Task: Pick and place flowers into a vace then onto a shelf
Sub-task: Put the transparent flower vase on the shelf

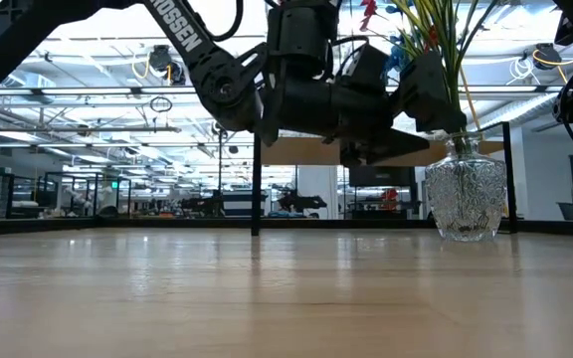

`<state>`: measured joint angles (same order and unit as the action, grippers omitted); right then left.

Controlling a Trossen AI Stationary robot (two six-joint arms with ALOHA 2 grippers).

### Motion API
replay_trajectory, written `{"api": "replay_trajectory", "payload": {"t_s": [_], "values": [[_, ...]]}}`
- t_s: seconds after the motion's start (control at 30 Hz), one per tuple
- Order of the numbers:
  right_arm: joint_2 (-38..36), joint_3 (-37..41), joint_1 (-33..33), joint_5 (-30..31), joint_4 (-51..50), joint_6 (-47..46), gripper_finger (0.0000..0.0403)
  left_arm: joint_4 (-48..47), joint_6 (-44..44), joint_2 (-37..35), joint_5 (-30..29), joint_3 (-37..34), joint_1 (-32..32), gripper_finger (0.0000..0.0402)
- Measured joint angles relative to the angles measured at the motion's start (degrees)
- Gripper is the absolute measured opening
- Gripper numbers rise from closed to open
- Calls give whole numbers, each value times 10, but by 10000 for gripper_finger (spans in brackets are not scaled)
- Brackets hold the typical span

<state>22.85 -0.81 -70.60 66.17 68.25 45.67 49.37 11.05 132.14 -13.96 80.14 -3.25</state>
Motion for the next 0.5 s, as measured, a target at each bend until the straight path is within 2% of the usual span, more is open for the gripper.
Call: {"api": "replay_trajectory", "payload": {"t_s": [0.5], "values": [[0, 0, 0, 0, 0, 0, 174, -4, -20, 0, 5, 0, 2, 321]]}}
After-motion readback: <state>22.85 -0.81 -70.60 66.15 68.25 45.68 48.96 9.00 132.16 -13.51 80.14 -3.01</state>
